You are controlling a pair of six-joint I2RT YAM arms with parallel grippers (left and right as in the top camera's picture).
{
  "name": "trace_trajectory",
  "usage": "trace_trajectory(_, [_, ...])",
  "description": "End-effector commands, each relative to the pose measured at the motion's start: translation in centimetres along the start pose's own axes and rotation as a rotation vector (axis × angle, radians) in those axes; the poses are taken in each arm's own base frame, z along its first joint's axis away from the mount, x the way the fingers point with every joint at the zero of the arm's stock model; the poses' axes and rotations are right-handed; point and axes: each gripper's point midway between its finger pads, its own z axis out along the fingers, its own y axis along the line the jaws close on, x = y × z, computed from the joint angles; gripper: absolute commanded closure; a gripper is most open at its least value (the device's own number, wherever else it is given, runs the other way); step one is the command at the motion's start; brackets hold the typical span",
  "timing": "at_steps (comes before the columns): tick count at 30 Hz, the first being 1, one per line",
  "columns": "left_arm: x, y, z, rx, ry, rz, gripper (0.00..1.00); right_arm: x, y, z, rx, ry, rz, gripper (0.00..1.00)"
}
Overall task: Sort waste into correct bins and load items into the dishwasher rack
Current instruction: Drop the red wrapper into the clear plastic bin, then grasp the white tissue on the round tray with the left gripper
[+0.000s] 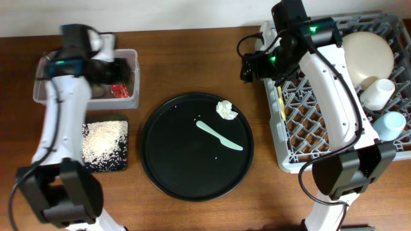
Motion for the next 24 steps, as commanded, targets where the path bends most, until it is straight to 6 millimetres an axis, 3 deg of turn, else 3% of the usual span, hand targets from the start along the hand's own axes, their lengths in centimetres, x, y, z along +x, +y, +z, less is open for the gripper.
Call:
trace_trajectory(1, [1.9, -8.2, 3.1, 0.157, 0.080, 0.189, 0.47, -1.3, -3.8, -0.8, 0.075, -0.056, 0.211, 0.02])
trace_trajectory(5, [5.4, -15.7, 6.9, 0.215, 0.168, 0.439, 0.47, -1.4, -6.5, -1.5, 0.089, -0.059, 0.288, 0.02])
trace_trajectory(8, [9.0, -19.2, 10.6, 0.181, 0.254, 0.549, 0.47, -0.9, -8.5, -1.9, 0.106, -0.045, 0.337, 0.02])
trace_trajectory(11, [12.4, -22.9, 13.0, 0.238, 0.310, 0.642, 0.46, -0.9, -9.4, -2.2, 0.112, -0.047, 0.359, 0.02])
trace_trajectory(16, [15.2, -25.1, 15.2, 0.216, 0.337, 0.783, 0.46, -0.8, -9.7, -2.2, 0.115, -0.045, 0.364, 0.02])
trace_trajectory(24, [13.6, -25.2, 16.0, 0.105, 0.258, 0.831, 0.46, -0.4, -9.7, -2.2, 0.118, -0.029, 0.367, 0.02])
